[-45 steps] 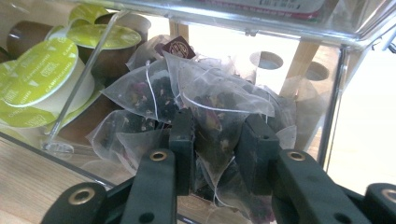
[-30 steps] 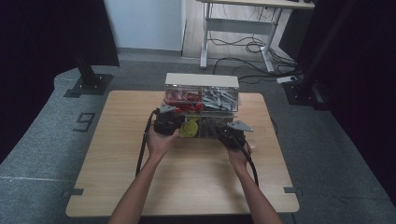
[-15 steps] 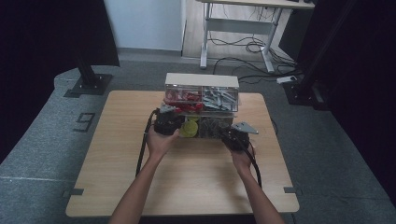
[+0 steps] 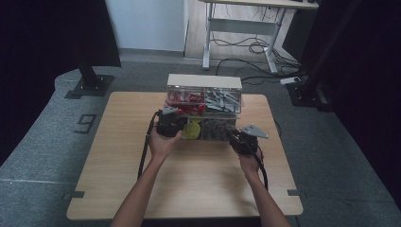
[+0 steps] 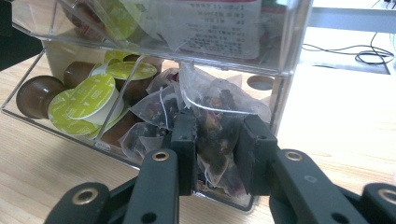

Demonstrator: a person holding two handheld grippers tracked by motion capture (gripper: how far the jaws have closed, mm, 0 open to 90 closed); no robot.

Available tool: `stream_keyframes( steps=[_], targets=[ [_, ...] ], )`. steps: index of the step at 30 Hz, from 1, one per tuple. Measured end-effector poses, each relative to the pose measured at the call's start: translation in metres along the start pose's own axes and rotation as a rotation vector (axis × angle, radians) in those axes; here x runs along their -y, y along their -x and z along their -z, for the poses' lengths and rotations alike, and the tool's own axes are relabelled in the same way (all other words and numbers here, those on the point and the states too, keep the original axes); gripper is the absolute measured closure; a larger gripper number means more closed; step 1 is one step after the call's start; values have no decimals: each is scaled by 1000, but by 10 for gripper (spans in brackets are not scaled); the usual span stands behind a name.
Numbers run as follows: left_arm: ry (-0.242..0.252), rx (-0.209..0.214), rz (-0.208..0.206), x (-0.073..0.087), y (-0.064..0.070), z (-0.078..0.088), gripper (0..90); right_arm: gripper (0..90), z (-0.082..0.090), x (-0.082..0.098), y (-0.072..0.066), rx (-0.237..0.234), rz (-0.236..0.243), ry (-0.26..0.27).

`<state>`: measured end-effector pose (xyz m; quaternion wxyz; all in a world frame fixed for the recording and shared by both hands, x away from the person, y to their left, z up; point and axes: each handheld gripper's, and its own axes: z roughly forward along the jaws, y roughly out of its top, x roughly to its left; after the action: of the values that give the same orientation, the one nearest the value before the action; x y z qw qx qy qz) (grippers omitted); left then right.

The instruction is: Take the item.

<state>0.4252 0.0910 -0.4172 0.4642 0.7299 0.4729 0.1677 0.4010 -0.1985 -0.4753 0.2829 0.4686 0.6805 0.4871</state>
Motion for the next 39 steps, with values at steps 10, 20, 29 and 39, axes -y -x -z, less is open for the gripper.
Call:
stream_keyframes(
  steps=[10,20,29,39],
  targets=[
    [-1,0,-2,0,0,0,898,706,7,0,5,5,-7,8],
    [-2,-2,-1,0,0,0,898,707,15,-2,9,11,-8,19],
    [-1,-1,-1,0,0,0,897,711,20,-3,14,16,-12,25],
    [-2,-2,-1,-1,1,0,898,714,26,-5,20,31,-17,38]
  ],
)
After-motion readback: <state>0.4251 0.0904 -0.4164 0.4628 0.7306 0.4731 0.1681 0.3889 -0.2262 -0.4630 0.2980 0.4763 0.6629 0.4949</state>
